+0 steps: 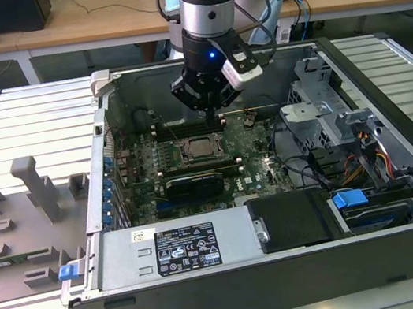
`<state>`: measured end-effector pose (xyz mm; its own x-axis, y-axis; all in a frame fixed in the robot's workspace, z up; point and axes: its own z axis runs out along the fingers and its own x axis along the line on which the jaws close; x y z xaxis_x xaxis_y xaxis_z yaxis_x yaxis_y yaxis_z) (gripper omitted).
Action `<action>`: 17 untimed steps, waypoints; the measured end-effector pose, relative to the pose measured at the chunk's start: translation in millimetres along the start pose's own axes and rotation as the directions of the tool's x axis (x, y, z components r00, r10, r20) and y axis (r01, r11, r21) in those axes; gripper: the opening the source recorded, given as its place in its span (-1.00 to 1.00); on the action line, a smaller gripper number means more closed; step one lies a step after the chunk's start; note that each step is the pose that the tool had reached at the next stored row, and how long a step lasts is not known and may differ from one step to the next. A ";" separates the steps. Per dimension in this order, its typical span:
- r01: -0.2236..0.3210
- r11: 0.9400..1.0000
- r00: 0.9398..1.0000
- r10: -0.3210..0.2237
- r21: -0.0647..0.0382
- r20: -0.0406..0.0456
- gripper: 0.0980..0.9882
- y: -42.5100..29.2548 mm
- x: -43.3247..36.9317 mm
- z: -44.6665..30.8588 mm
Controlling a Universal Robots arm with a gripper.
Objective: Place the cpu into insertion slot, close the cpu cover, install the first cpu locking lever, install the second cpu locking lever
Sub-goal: 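Install the first cpu locking lever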
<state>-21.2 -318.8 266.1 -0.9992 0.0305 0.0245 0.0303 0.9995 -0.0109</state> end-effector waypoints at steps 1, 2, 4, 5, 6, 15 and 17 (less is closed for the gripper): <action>0.006 1.000 1.000 -0.006 0.000 0.000 -0.98 0.0 0.0 0.0; 0.019 1.000 1.000 -0.019 0.000 0.000 -0.98 0.0 0.0 0.0; 0.036 0.999 0.999 -0.036 0.001 0.000 -0.98 0.0 0.0 0.0; 0.036 0.999 0.999 -0.036 0.001 0.000 -0.98 0.0 0.0 0.0; 0.036 0.999 0.999 -0.036 0.001 0.000 -0.98 0.0 0.1 0.0; 0.047 0.999 0.999 -0.046 -0.004 0.002 -0.98 1.0 34.1 3.0; 0.046 0.999 0.999 -0.046 -0.006 0.004 -0.98 2.3 50.9 4.8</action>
<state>-72.1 -315.0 262.5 -0.9996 -0.0157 0.0213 -0.0158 0.9999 -0.0034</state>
